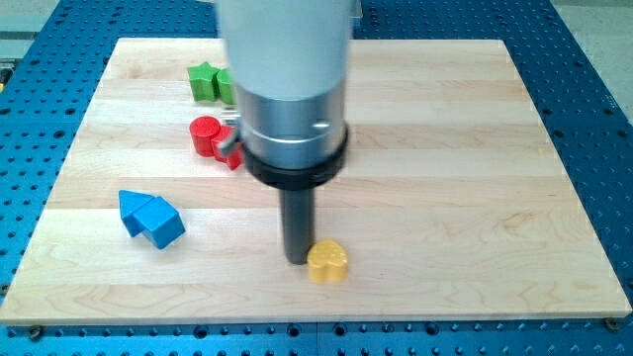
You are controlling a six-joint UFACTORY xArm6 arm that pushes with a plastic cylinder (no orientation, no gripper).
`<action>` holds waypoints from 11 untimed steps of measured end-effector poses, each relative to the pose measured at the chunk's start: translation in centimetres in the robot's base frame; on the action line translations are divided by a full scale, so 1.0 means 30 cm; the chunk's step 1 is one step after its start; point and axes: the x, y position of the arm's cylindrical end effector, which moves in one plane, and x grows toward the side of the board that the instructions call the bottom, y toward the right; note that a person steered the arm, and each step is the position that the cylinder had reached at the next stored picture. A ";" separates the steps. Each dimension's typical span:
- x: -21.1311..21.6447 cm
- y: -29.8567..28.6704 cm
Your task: Slide the hexagon above the heart
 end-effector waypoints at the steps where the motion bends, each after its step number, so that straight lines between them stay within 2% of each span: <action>1: -0.112 -0.007; 4: -0.550 -0.023; 5: -0.658 0.026; 6: -0.611 0.154; 7: -0.313 0.137; 8: -0.310 0.155; 9: -0.414 0.045; 10: -0.207 -0.057; 11: -0.149 -0.047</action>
